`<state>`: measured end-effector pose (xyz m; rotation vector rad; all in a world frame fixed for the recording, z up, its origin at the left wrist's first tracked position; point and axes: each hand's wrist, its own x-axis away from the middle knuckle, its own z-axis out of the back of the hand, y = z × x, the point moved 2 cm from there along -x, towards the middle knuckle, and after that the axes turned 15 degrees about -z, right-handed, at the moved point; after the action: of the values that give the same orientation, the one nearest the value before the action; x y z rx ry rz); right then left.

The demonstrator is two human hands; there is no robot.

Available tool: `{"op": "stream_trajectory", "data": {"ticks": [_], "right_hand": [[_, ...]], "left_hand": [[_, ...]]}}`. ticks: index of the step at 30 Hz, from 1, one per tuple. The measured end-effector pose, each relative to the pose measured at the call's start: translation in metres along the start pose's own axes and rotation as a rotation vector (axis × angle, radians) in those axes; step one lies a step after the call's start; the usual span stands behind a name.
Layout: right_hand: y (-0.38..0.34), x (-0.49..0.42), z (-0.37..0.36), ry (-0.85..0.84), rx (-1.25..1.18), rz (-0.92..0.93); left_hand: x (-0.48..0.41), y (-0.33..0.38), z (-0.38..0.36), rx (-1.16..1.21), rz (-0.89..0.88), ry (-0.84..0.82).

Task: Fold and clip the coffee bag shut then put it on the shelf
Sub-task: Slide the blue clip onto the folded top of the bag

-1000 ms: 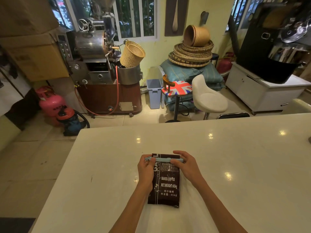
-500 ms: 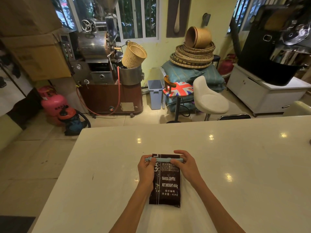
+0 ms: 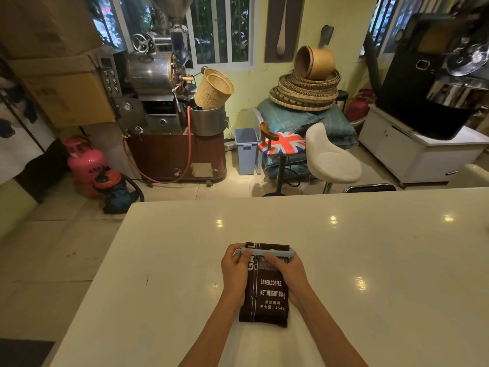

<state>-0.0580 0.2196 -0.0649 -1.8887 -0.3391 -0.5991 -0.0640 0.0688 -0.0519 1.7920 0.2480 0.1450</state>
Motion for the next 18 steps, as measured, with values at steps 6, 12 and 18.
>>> {"op": "stream_trajectory", "data": {"ticks": [6, 12, 18], "right_hand": [[-0.001, 0.003, -0.007, 0.031, 0.073, 0.111], [0.011, 0.006, -0.012, 0.005, 0.303, 0.074], [0.023, 0.018, -0.02, 0.263, 0.495, 0.304]], "left_hand": [[0.014, -0.01, -0.001, -0.021, 0.065, -0.184], [0.009, -0.012, 0.006, -0.097, -0.01, -0.03], [0.014, -0.013, 0.008, -0.033, 0.047, 0.026]]}}
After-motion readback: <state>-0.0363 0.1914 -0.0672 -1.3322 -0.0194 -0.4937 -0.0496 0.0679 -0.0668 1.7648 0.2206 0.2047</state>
